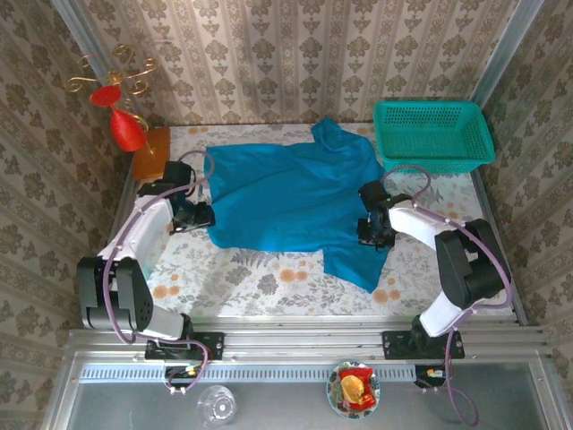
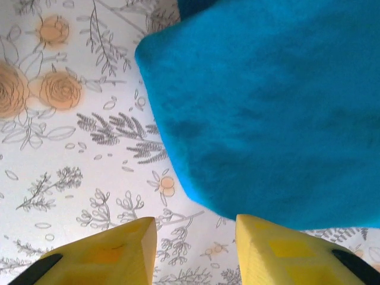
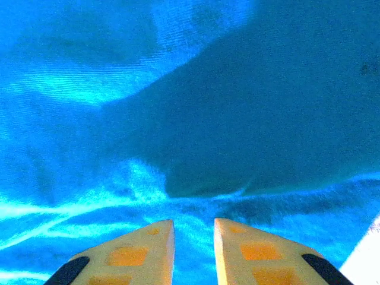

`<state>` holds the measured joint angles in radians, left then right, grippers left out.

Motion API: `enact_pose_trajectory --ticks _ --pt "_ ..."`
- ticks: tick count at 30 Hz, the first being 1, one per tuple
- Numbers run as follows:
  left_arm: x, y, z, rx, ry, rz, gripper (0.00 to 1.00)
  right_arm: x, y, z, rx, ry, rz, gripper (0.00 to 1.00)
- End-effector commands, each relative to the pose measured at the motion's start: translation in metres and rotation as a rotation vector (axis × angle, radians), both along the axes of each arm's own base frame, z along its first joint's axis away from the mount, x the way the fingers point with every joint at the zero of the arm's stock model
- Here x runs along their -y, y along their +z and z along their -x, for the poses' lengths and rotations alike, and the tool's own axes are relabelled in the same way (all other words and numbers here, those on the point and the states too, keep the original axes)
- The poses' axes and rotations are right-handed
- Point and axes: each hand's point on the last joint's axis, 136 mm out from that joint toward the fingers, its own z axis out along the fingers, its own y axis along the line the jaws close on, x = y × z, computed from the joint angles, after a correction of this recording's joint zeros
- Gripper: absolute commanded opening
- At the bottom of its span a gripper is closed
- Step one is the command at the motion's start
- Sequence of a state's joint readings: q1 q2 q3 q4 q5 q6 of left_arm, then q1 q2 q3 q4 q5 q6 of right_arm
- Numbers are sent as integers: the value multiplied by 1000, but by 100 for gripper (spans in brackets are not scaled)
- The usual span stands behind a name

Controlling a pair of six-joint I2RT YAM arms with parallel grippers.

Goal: Fold the inside-out t-shirt

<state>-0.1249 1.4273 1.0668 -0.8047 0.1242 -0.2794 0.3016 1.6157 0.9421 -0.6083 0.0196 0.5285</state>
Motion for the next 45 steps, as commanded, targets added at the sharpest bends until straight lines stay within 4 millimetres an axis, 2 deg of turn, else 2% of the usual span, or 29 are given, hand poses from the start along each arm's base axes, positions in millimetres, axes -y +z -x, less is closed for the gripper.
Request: enact_pose_trajectory --ticks 1,3,6,10,14,15,17,18,21,23,26,31,32,35,37,39,41,43,45 --pt "-3 -9 15 -19 33 -9 41 1 13 6 11 0 2 31" --pt "-2 -19 21 -44 43 -3 42 -7 16 7 14 20 -23 34" --pt "1 -34 26 -67 56 15 43 -33 19 10 5 86 -80 41" --pt "23 -50 20 -73 44 142 46 -68 12 27 -56 192 -99 56" --pt "33 -63 8 -73 38 185 45 -85 0 38 -98 255 -54 60" --pt "35 -66 5 -76 31 192 41 -88 -2 39 -101 262 -44 60" --pt "36 -62 -1 -74 15 177 23 -90 -5 39 -111 264 -31 60" --pt "36 -54 -5 -44 7 157 14 -90 -4 39 -110 265 -27 60" --pt "41 -28 -19 30 -21 140 1 -88 4 37 -83 258 -16 60" --pt "56 -14 -28 37 -74 139 0 -86 10 34 -64 254 -10 59" --pt "94 -1 -45 42 -186 128 0 -83 16 33 -49 251 3 59" --pt "170 -5 -66 10 -368 146 0 -72 21 29 -26 210 19 58" --pt "194 -7 -63 9 -430 144 0 -71 22 27 -20 194 15 58" --pt "219 -1 -66 44 -495 147 22 -69 25 24 -2 169 2 58" --pt "221 13 -68 86 -498 174 33 -71 29 22 7 169 -7 58" --pt "216 28 -69 123 -482 209 39 -75 31 20 18 171 -30 58" --pt "202 38 -69 144 -449 235 42 -81 33 17 25 177 -54 58" --pt "178 43 -71 154 -392 246 43 -89 35 13 30 186 -85 57" --pt "153 36 -71 139 -340 239 42 -97 36 10 33 195 -113 57"
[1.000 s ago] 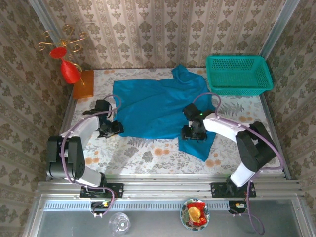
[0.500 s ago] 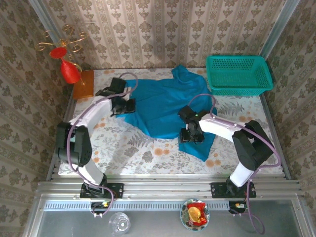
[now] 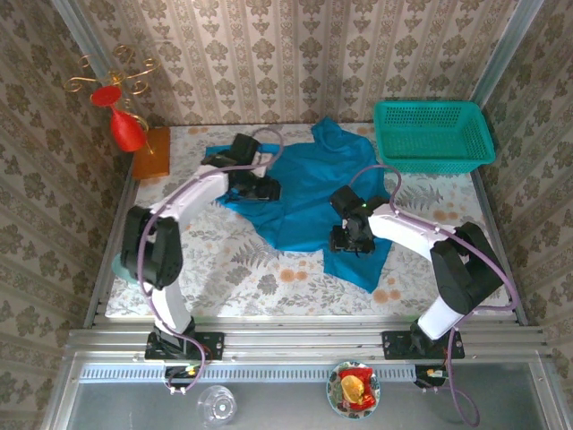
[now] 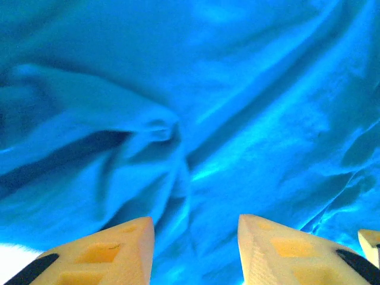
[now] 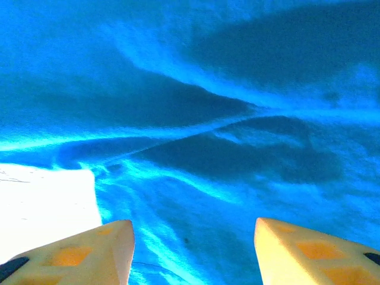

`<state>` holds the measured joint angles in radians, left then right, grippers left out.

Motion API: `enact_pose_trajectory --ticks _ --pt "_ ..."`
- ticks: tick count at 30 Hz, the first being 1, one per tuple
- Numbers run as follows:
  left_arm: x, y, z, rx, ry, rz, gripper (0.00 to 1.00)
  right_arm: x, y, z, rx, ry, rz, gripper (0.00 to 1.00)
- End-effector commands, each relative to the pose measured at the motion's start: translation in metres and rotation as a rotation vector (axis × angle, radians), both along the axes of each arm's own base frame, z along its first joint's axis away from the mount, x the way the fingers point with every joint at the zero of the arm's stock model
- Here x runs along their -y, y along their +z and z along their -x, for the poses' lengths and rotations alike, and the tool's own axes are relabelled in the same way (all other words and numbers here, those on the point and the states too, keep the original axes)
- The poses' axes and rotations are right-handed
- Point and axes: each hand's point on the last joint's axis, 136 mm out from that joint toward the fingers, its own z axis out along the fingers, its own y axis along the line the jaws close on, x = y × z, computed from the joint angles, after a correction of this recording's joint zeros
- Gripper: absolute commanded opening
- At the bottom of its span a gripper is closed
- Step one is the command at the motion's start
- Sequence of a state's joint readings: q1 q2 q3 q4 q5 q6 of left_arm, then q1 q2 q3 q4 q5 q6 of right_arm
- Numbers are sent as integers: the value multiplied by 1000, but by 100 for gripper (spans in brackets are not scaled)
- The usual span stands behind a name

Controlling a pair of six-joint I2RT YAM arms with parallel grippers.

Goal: Fold the inside-out t-shirt

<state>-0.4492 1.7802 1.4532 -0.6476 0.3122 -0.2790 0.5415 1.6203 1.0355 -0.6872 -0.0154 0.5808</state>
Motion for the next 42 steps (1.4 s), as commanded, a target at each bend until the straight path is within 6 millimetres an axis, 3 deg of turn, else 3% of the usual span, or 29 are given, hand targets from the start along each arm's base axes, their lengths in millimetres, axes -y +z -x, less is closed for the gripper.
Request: enact_pose_trajectory --ticks 1,3,5,11,20,28,35,42 --pt "-37 -1 0 -24 77 23 41 -22 17 -14 38 4 -81 57" --pt "-52 -15 2 -77 108 25 39 -29 18 -17 38 14 -94 57" --pt "-54 -25 2 -110 103 47 40 -34 19 -19 33 23 -98 57" --pt "-25 -33 -20 -137 96 187 49 -44 18 -23 29 39 -102 57" --pt "-8 -73 -63 -179 103 198 53 -53 17 -18 22 45 -109 57" --pt "11 -76 -90 -126 28 275 54 -59 17 -14 22 51 -113 57" --pt "25 -50 -86 -84 -60 372 49 -53 23 -12 38 53 -97 57" --pt "33 -40 -63 -52 -152 360 38 -53 21 -11 40 56 -97 57"
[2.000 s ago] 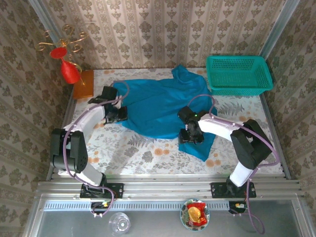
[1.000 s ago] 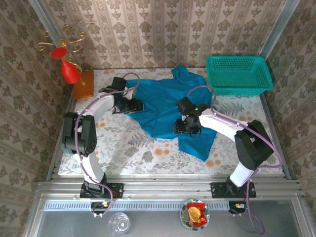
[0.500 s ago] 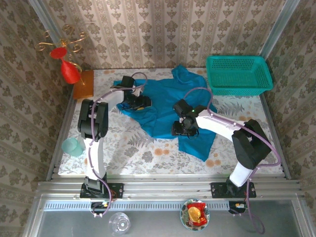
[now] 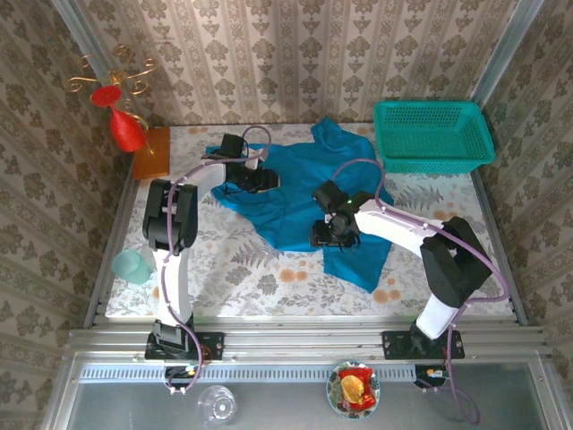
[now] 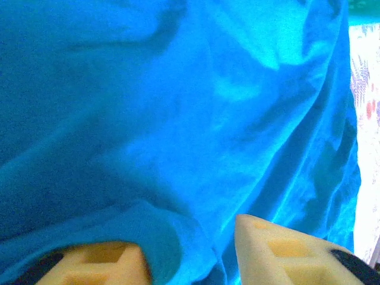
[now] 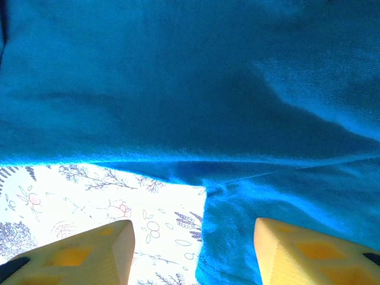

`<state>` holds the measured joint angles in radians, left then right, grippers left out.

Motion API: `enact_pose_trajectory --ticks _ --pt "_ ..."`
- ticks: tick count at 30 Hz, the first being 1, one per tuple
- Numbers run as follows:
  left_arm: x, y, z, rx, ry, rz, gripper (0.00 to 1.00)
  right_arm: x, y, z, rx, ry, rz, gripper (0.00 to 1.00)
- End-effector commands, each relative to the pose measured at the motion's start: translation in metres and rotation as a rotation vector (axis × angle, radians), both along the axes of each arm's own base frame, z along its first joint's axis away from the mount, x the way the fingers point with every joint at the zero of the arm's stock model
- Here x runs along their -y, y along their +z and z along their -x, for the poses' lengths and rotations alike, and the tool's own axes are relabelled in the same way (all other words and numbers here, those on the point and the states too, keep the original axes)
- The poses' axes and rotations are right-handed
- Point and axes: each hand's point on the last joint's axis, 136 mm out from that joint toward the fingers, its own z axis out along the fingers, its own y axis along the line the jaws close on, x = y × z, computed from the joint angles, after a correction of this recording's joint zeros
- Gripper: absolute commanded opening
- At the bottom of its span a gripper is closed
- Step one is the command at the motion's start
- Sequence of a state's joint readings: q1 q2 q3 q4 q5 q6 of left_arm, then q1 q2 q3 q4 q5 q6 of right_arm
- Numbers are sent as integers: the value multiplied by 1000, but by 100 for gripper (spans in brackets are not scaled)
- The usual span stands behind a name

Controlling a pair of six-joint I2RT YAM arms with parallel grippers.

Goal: Fold the inside-out t-shirt

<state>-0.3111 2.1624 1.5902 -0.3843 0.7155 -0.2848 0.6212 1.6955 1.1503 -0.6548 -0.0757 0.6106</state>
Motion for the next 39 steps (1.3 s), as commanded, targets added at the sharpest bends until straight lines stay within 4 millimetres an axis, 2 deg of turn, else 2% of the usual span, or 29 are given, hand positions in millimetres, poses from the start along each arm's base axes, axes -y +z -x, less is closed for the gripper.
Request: enact_pose_trajectory --ticks 1,9,15,17,21,25,28,31,35,39 --pt "11 28 15 78 -92 35 38 0 9 1 17 -10 -4 57" --pt "20 29 31 103 -165 -32 30 2 10 2 21 -5 0 57" --pt "11 26 36 124 -173 -160 13 2 8 2 24 -2 4 57" --pt "6 30 36 143 -165 -210 7 2 6 1 24 0 5 57" --pt "-6 60 39 173 -132 -267 3 2 -6 2 -1 9 18 57" --pt "-27 92 57 174 -95 -340 2 5 -21 3 -31 17 49 57" --pt "-49 104 78 140 -68 -413 1 15 -35 6 -68 24 92 57" --pt "-77 111 105 90 -20 -479 0 34 -49 13 -108 25 168 58" --pt "-118 109 135 11 72 -537 0 60 -60 20 -167 -3 209 58" --pt "-162 96 160 -91 180 -611 0 88 -62 28 -203 -54 220 58"
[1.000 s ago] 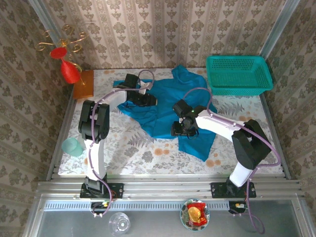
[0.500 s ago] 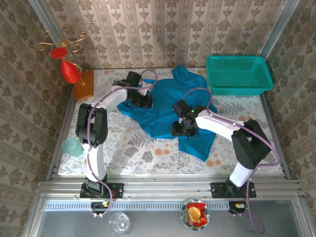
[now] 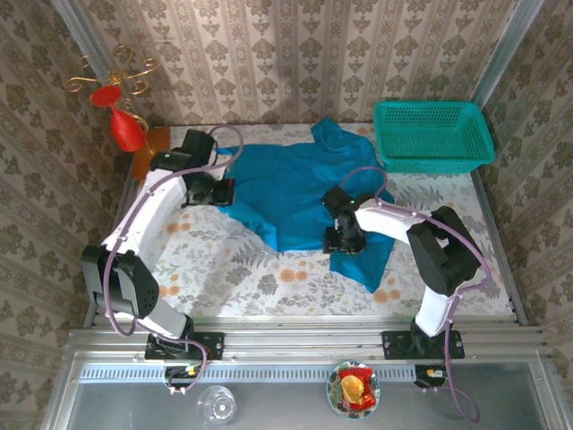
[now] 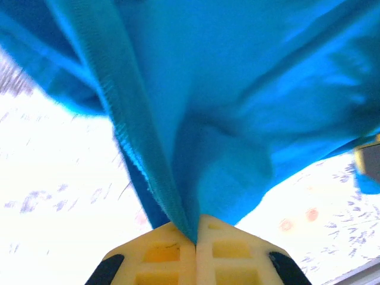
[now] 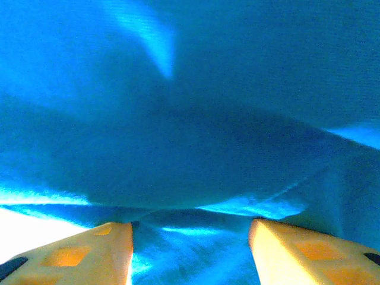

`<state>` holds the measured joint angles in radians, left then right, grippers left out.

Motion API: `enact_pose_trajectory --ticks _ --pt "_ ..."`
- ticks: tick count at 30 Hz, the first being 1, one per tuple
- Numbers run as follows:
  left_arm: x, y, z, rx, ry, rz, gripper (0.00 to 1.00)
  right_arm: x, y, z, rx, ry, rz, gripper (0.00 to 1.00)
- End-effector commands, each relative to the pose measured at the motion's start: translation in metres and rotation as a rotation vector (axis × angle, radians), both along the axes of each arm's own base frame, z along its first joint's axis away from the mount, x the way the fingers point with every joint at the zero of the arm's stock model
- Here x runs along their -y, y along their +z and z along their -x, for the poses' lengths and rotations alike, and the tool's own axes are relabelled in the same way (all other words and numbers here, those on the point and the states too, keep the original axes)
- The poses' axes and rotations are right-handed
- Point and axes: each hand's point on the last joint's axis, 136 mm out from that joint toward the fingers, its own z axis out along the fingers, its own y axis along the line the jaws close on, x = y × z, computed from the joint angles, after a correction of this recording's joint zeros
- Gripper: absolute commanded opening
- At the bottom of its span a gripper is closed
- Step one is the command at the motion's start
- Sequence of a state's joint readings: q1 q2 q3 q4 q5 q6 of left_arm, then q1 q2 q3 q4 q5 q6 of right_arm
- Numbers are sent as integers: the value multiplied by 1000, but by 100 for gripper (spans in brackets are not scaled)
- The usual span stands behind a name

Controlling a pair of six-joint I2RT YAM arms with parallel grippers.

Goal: Fold the inside-out t-shirt

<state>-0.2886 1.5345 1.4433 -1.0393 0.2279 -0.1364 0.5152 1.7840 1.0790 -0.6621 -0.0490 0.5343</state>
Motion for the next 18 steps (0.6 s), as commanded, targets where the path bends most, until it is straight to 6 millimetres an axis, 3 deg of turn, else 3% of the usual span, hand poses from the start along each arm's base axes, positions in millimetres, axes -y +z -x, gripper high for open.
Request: enact_pose_trajectory --ticks 1,4,8,10,13,18 --pt "-41 -22 34 -137 134 -103 0 44 -13 26 -93 -32 102 58" --pt "-46 -37 42 -177 179 -73 0 51 -12 26 -92 -61 55 58" --pt "-33 -56 41 -213 201 0 4 52 -11 24 -98 -73 64 58" --pt "-26 -65 34 -211 213 43 9 54 -9 22 -90 -83 74 58" --pt "-7 -73 19 -206 189 129 10 68 1 18 -65 -95 156 59" --pt "8 -97 -10 -218 166 141 10 83 14 12 -33 -95 223 59"
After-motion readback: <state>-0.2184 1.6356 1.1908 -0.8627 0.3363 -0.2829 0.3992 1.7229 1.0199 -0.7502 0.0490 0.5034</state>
